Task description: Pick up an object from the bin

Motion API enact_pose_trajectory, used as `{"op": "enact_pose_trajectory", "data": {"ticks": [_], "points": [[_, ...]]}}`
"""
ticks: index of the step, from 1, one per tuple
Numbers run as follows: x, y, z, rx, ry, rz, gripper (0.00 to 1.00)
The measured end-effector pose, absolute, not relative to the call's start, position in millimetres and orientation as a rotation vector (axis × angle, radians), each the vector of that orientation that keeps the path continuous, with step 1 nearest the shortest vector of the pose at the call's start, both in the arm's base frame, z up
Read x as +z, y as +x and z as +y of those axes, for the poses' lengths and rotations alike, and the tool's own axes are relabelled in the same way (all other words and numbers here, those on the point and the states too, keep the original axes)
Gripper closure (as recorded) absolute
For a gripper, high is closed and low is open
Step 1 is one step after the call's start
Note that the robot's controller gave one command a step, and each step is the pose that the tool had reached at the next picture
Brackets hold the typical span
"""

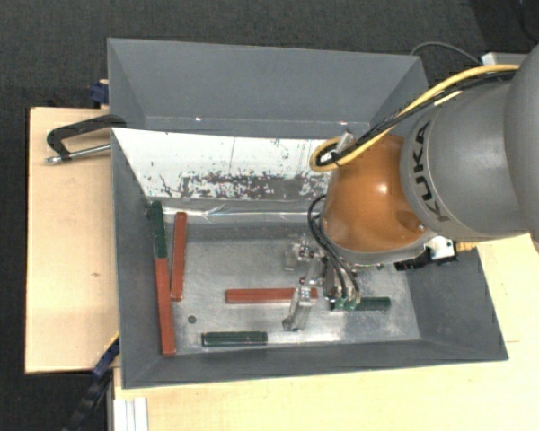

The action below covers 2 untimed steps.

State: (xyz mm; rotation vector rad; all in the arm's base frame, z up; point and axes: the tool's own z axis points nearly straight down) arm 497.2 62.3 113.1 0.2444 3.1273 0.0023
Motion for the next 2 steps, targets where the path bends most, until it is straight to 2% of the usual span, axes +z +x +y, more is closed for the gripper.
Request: {"op": "enact_pose_trajectory", "data": {"ticks": [1,2], "points": [[71.2,491.9,90.8,0.002,0.374,3.12,0.0],[66.2,490.6,106.7,0.003,0.366,3.124,1.0]]}}
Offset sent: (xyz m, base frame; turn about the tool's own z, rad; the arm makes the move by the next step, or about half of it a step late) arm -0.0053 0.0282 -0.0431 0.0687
